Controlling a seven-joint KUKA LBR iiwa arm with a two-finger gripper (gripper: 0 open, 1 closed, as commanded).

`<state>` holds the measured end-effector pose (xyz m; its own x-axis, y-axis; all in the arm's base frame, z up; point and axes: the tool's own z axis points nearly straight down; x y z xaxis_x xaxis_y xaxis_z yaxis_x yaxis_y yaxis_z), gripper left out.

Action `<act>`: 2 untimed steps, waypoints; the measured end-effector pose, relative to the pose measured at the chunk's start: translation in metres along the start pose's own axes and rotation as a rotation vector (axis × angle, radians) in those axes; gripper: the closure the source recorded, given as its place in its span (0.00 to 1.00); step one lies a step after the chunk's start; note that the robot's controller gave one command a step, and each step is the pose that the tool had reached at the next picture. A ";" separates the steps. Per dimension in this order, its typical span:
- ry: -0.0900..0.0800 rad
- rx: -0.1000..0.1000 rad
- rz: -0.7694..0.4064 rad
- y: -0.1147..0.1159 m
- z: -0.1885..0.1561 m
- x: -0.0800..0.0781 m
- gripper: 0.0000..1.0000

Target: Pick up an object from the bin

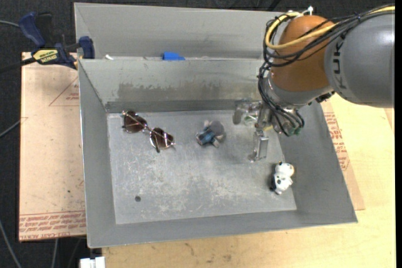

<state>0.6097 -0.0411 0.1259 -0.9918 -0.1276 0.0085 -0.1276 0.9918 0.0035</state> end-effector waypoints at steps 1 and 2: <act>-0.012 0.003 0.041 0.009 -0.018 0.033 0.00; -0.010 0.005 0.053 0.050 -0.004 0.012 0.00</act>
Offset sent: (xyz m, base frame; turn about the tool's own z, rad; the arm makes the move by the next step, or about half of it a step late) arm 0.0161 0.0956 -0.0121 0.0741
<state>0.5915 0.0073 0.1299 -0.9972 -0.0753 -0.0009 -0.0753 0.9972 -0.0012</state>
